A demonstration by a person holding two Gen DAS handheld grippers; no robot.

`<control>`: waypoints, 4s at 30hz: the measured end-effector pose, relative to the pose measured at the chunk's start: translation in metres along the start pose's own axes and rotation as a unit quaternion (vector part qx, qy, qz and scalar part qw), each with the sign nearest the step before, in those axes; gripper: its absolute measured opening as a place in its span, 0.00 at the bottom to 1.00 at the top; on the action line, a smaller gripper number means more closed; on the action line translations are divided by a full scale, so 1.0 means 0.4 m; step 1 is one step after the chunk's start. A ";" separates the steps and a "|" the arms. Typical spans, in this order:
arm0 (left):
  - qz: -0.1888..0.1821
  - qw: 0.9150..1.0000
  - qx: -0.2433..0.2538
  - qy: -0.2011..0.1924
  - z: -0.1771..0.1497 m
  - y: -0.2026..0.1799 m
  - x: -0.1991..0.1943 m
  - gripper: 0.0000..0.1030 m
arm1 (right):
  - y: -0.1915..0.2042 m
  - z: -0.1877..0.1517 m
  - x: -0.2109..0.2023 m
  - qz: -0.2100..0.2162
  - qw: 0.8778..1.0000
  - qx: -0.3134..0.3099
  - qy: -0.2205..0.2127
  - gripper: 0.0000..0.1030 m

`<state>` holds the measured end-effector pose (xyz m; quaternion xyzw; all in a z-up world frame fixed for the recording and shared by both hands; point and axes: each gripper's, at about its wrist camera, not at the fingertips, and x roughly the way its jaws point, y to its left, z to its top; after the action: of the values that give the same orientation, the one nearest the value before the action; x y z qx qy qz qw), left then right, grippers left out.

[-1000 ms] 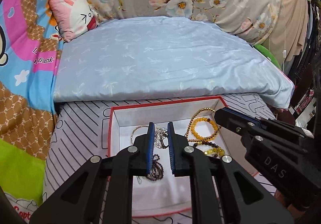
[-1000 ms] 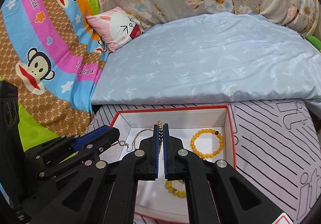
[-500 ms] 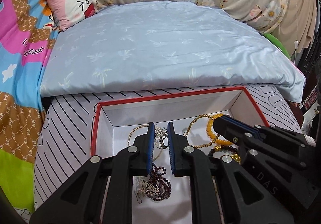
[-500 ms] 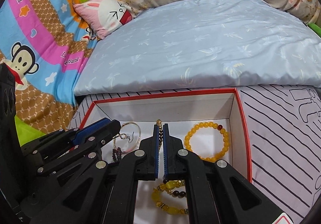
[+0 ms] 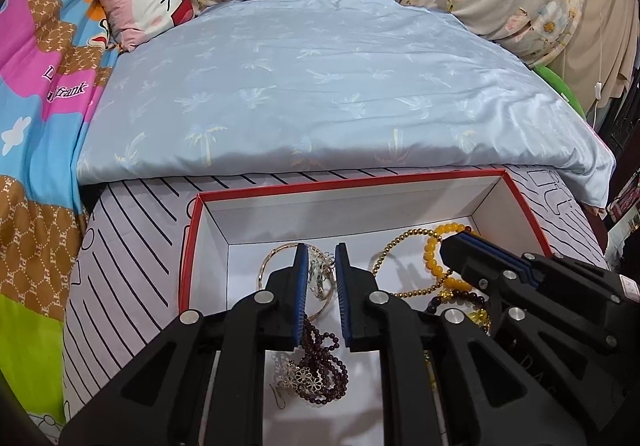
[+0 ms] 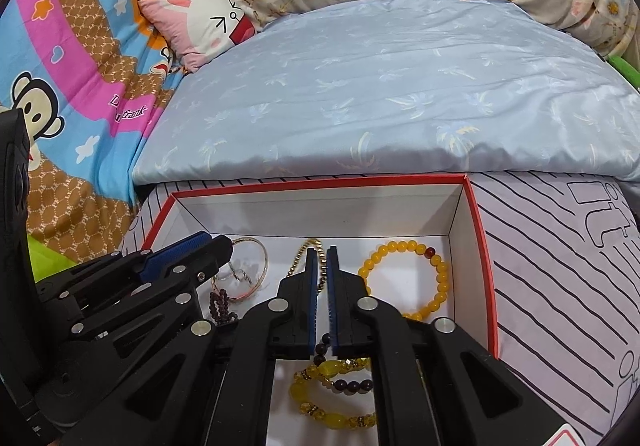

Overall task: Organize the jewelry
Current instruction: 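Carry silver chain and gold bead chain into the red box and open both tools, then withdraw both tools from the box toward the watch and brooch, then grasp small dark brooch with right tool while left tool grasps silver wristwatch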

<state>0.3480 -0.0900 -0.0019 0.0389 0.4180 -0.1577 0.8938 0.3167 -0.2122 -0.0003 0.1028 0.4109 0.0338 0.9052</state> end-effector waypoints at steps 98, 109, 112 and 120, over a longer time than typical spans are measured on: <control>0.023 0.995 -0.074 0.063 -0.503 0.090 -0.299 0.61 | 0.121 -0.474 -0.236 -0.009 0.997 -0.041 0.061 0.10; 0.021 0.991 -0.107 0.073 -0.453 0.046 -0.262 0.61 | 0.058 -0.462 -0.279 -0.023 0.999 -0.011 0.045 0.10; 0.035 0.990 -0.107 0.084 -0.453 0.040 -0.238 0.61 | 0.056 -0.462 -0.281 -0.021 0.999 -0.011 0.045 0.10; 0.050 0.992 -0.083 0.082 -0.500 0.059 -0.269 0.61 | 0.063 -0.467 -0.279 -0.011 0.999 -0.015 0.047 0.10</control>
<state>0.1438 -0.0006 -0.0512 -0.0014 0.4988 -0.0736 0.8636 0.1033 -0.1742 -0.0325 0.0832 0.4539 0.0346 0.8865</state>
